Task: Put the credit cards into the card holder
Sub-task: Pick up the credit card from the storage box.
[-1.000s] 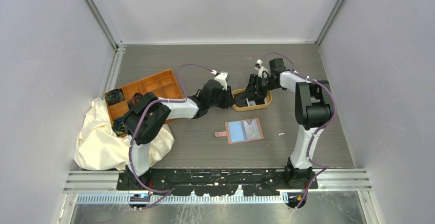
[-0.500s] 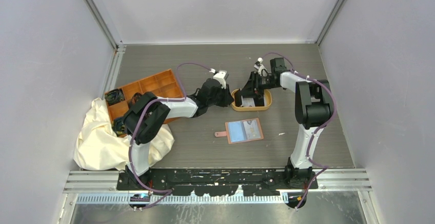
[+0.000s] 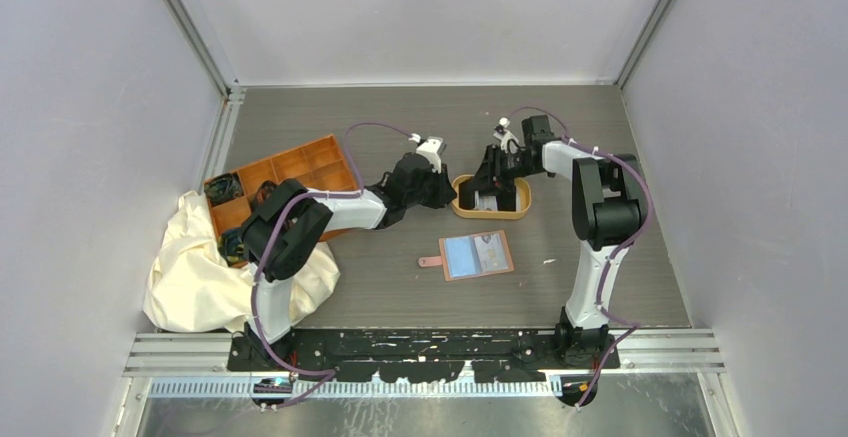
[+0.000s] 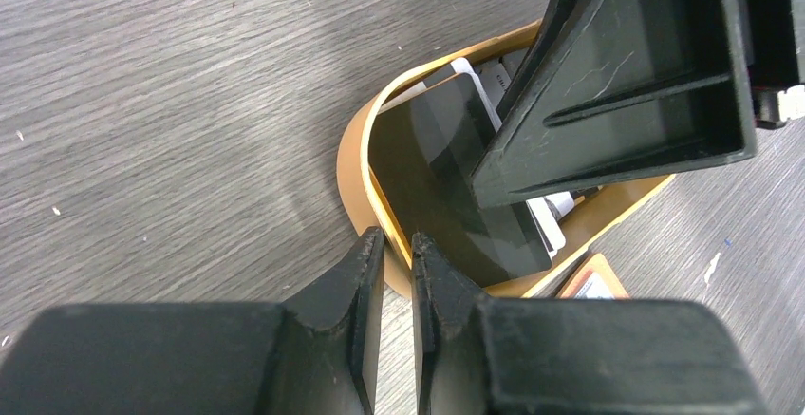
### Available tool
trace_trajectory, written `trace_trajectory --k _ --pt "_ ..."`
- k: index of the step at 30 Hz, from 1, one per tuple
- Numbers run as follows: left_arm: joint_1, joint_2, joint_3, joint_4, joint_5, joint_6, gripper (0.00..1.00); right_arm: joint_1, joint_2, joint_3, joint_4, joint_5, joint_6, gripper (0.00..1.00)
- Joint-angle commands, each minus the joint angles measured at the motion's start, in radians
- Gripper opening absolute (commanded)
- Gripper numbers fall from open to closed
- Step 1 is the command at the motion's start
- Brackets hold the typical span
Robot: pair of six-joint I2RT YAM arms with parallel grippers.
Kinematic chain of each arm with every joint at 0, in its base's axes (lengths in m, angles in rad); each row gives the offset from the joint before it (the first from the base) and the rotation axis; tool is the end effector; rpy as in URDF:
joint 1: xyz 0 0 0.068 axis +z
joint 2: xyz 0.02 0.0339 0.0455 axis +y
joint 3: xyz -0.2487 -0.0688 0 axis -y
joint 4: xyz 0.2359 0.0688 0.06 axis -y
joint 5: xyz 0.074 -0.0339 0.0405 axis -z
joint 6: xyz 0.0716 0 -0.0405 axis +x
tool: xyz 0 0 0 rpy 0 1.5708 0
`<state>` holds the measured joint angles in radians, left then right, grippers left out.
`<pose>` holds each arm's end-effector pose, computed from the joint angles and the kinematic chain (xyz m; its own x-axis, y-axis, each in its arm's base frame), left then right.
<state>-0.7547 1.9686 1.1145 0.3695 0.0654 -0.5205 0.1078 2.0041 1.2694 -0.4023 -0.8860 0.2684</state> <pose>0.3211 -0.3084 0.1366 -0.6553 -0.0649 -0.7525 0.4609 0.7550 -0.4665 0.3816 0.0971 0.1174 -0.9737 0.0633 -0.2189 -0.1385 0.5984 0.7891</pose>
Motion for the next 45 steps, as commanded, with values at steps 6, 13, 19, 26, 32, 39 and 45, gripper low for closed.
trace_trajectory --k 6,13,19,26,32,39,45 --pt "-0.011 0.021 0.022 -0.011 0.037 0.007 0.16 0.039 0.020 0.033 -0.036 0.043 -0.031 0.41" --pt "-0.011 0.019 0.018 -0.004 0.038 0.004 0.17 0.029 -0.006 0.067 -0.089 0.003 -0.059 0.41" --pt "-0.011 0.020 0.018 -0.004 0.038 0.004 0.23 0.005 -0.022 0.073 -0.101 -0.027 -0.065 0.41" --pt "-0.009 0.013 0.009 0.005 0.043 0.003 0.27 -0.020 -0.024 0.076 -0.118 -0.035 -0.077 0.41" --pt "-0.002 0.002 -0.010 0.036 0.065 0.000 0.33 -0.058 -0.027 0.072 -0.136 -0.054 -0.093 0.40" --pt "0.010 -0.032 -0.071 0.123 0.095 -0.006 0.39 -0.080 -0.008 0.081 -0.176 -0.033 -0.124 0.38" --pt "0.022 -0.068 -0.144 0.240 0.107 -0.013 0.42 -0.094 -0.007 0.080 -0.184 -0.014 -0.129 0.34"
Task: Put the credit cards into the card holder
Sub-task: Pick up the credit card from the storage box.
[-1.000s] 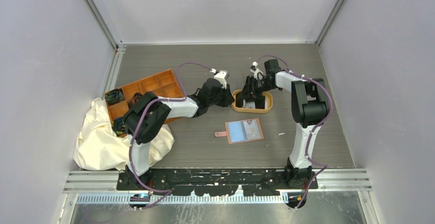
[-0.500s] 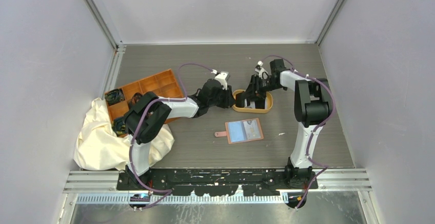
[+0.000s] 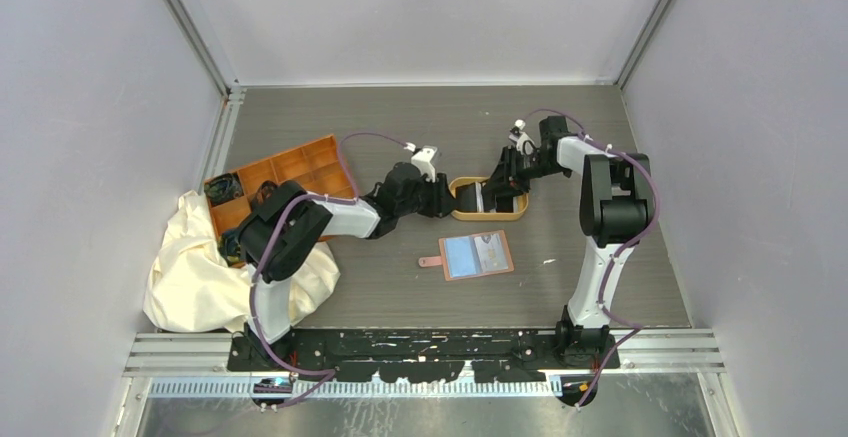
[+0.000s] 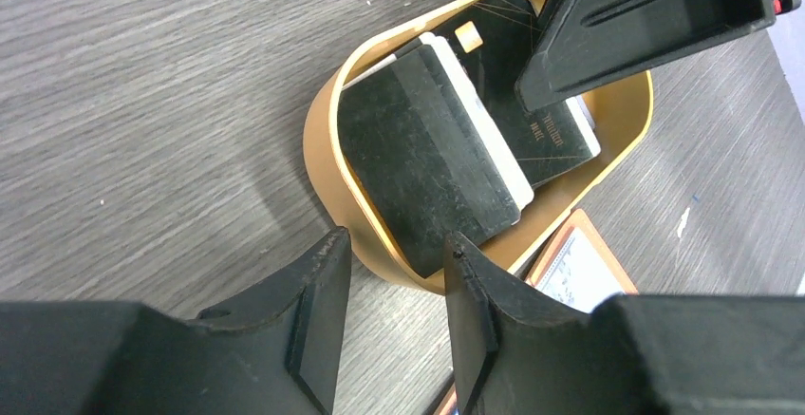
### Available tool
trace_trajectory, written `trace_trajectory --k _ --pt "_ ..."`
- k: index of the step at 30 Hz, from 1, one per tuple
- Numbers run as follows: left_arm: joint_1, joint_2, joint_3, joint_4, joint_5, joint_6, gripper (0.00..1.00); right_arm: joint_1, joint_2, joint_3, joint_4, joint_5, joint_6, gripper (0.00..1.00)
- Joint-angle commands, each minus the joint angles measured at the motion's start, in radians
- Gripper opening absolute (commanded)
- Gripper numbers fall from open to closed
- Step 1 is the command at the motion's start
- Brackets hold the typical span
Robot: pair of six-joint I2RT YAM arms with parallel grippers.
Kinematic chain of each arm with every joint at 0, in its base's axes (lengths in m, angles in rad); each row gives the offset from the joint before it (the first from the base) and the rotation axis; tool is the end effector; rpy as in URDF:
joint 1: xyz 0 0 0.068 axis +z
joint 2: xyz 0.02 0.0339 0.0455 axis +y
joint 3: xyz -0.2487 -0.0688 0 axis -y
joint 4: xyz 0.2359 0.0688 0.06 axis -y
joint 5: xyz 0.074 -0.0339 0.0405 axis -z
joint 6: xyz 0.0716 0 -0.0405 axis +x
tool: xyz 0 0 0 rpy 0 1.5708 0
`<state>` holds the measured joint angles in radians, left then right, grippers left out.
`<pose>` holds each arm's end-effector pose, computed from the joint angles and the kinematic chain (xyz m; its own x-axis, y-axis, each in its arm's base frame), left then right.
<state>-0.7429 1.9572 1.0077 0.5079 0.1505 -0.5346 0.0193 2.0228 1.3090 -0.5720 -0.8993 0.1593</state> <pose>0.3100 -0.2993 0.1251 -0.6625 -0.0755 -0.7453 0.5010 0.6950 -0.5158 0.3784 0.0634 0.1144 -0.9842 0.0797 -0.1584 -0.0769 0.6129 0.7864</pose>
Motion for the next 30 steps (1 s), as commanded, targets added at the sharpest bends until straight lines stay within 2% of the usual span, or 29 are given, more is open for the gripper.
trace_trajectory --k 1,3,9,12,20,23,28,30 --pt "0.010 -0.058 -0.040 0.108 0.027 -0.001 0.42 -0.005 -0.026 0.040 -0.015 0.000 -0.020 0.33" --pt "0.014 -0.058 -0.043 0.116 0.035 -0.003 0.42 -0.032 -0.026 0.039 -0.018 0.007 -0.023 0.29" --pt "0.024 -0.073 -0.080 0.188 0.063 -0.011 0.43 -0.045 -0.029 0.046 -0.044 0.042 -0.047 0.10" --pt "0.033 -0.081 -0.114 0.257 0.093 -0.022 0.45 -0.051 -0.056 0.044 -0.050 0.057 -0.067 0.05" --pt "0.064 -0.116 -0.205 0.481 0.158 -0.043 0.58 -0.065 -0.185 0.023 -0.082 0.009 -0.168 0.02" --pt "0.075 -0.147 -0.273 0.592 0.151 -0.039 0.66 -0.065 -0.235 0.007 -0.087 -0.034 -0.228 0.02" --pt "0.079 -0.197 -0.411 0.885 0.187 -0.077 0.82 -0.064 -0.332 -0.042 -0.067 -0.180 -0.284 0.02" --pt "0.079 -0.223 -0.435 0.919 0.230 -0.132 0.86 -0.057 -0.381 -0.075 -0.033 -0.244 -0.291 0.02"
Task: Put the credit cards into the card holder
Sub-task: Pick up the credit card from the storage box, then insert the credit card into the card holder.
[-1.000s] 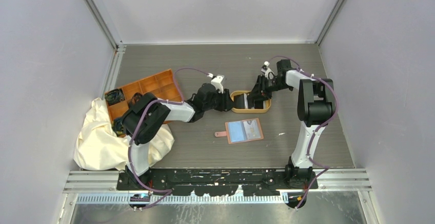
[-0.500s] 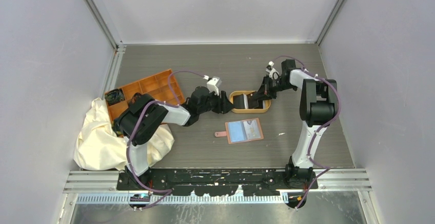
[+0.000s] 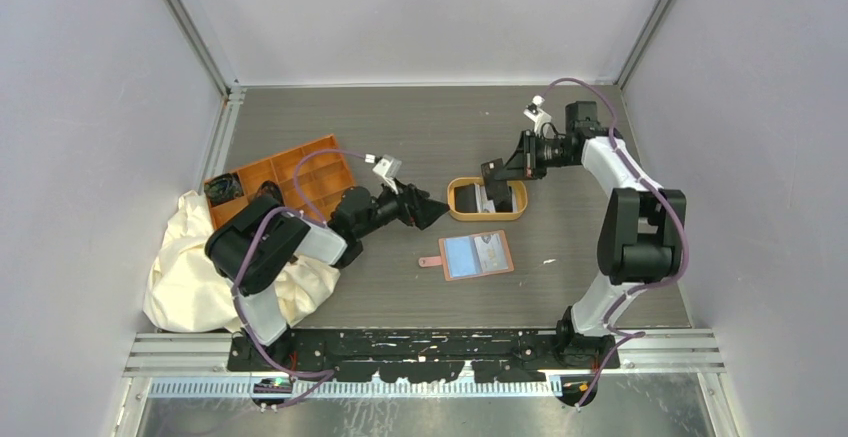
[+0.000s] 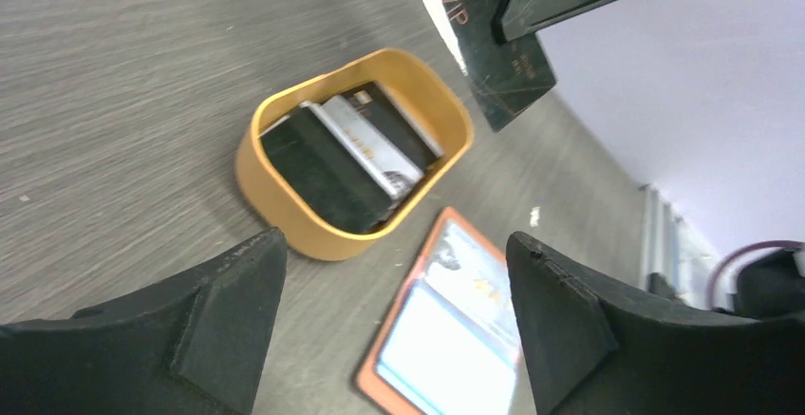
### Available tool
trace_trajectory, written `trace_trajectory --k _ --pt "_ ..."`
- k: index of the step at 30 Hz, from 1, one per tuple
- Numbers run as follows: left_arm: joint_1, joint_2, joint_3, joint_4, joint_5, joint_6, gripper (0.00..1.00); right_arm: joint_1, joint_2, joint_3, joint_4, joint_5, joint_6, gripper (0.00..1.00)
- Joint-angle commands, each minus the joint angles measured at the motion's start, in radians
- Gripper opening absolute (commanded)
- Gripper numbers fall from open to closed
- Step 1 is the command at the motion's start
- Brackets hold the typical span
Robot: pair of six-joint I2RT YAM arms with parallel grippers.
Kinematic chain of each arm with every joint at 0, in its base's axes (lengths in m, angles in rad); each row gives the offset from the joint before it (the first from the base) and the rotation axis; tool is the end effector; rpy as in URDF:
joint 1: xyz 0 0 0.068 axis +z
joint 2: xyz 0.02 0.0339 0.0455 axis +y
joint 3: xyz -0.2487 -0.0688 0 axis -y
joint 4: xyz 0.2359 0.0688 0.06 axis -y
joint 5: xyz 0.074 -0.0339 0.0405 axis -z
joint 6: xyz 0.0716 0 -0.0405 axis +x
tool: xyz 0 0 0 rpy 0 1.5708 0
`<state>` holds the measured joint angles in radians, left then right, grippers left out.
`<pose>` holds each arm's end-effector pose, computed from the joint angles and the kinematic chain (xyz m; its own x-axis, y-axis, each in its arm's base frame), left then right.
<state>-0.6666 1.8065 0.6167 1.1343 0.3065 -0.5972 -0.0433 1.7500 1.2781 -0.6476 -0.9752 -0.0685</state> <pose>0.2724 -0.2418 0.1508 -0.5007 -0.2882 -0.8162 0.6587 0.4849 -0.5753 0.3538 0.0440 0.2017 -0.8739 -0.0006 -0.4861 -0.3972 0.5774 0.7133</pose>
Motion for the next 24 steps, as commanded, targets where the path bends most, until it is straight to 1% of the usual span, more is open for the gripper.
trace_trajectory --k 1,4,7,8,13,17,20,23,24 --pt "0.005 -0.084 -0.049 0.296 0.104 -0.098 0.86 0.010 -0.145 -0.064 0.061 -0.210 -0.067 0.02" --pt "0.003 -0.104 -0.054 0.297 0.180 -0.183 0.84 0.027 -0.226 -0.127 0.130 -0.283 -0.068 0.01" --pt "-0.003 -0.117 -0.055 0.297 0.220 -0.249 0.77 0.043 -0.298 -0.177 0.184 -0.323 -0.072 0.01" --pt "-0.009 -0.119 -0.053 0.297 0.227 -0.257 0.74 0.069 -0.318 -0.192 0.200 -0.328 -0.074 0.01" --pt "-0.070 -0.106 -0.019 0.297 0.241 -0.250 0.60 0.128 -0.382 -0.232 0.236 -0.345 -0.074 0.01" --pt "-0.098 -0.098 0.006 0.297 0.242 -0.245 0.54 0.153 -0.388 -0.237 0.239 -0.351 -0.075 0.01" --pt "-0.104 -0.099 0.016 0.297 0.244 -0.248 0.47 0.174 -0.385 -0.240 0.238 -0.349 -0.081 0.01" --pt "-0.105 -0.091 0.024 0.297 0.256 -0.256 0.31 0.190 -0.384 -0.241 0.238 -0.349 -0.086 0.01" --pt "-0.105 -0.087 0.027 0.296 0.260 -0.258 0.23 0.192 -0.384 -0.243 0.236 -0.350 -0.088 0.01"
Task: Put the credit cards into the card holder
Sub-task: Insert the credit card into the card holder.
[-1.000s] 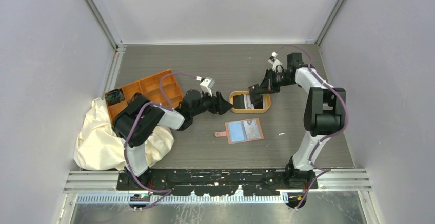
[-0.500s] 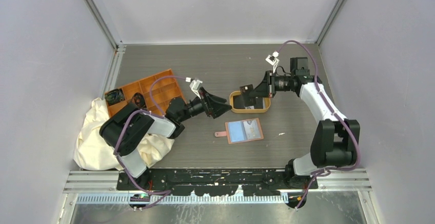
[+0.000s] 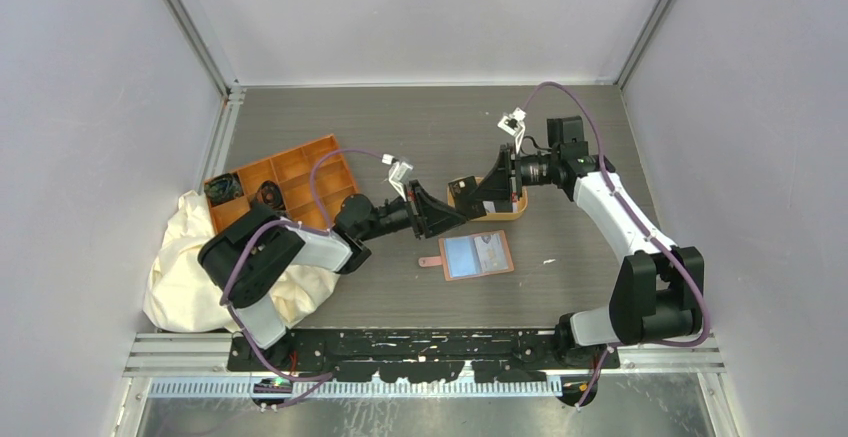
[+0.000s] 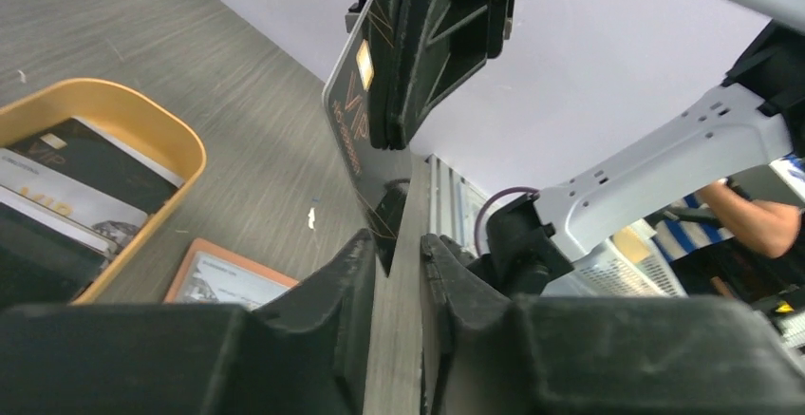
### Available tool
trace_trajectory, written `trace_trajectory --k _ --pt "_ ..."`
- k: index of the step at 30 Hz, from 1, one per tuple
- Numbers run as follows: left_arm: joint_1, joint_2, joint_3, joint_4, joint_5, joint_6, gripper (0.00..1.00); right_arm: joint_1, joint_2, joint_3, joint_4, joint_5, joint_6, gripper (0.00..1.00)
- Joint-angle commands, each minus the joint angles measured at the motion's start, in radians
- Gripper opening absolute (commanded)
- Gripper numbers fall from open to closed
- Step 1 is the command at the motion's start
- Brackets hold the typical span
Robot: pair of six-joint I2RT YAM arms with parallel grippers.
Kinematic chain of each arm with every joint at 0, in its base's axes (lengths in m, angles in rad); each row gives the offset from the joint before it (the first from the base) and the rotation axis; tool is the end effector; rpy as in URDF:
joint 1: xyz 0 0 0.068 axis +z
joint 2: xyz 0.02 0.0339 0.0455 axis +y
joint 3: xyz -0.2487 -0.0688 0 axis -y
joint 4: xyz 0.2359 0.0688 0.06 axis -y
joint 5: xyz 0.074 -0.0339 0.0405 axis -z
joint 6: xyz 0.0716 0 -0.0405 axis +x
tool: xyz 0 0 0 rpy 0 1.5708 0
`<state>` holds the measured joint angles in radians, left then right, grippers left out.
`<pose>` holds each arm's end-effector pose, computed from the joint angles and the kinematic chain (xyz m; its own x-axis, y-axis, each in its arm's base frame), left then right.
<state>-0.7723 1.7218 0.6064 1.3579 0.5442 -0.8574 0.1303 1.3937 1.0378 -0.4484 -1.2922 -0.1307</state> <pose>0.2222 -0.2682 0.2064 -0.6111 -0.3079 -0.7293 0.7563 0.0448 -0.6527 0.2718 0.1051 0.2649 -0.6173 -0.1170 -0.7780 -0.7841 0.1722 0.5963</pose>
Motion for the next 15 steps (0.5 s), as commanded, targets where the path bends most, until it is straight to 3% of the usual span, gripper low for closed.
trace_trajectory --k 1,3,6,10,15 --pt "0.001 0.001 0.040 0.073 0.027 0.000 0.16 0.020 -0.028 -0.002 0.036 -0.034 -0.028 0.01" --pt "0.001 0.011 0.045 0.073 0.029 -0.005 0.07 0.021 -0.031 -0.002 0.033 -0.037 -0.033 0.01" --pt "0.001 0.020 0.051 0.073 0.037 -0.011 0.05 0.025 -0.031 -0.002 0.016 -0.041 -0.055 0.01" --pt "0.002 0.029 0.062 0.073 0.051 -0.017 0.17 0.030 -0.026 -0.002 -0.008 -0.042 -0.087 0.02" --pt "0.007 0.040 0.069 0.073 0.058 -0.021 0.19 0.043 -0.021 0.001 -0.045 -0.048 -0.132 0.02"
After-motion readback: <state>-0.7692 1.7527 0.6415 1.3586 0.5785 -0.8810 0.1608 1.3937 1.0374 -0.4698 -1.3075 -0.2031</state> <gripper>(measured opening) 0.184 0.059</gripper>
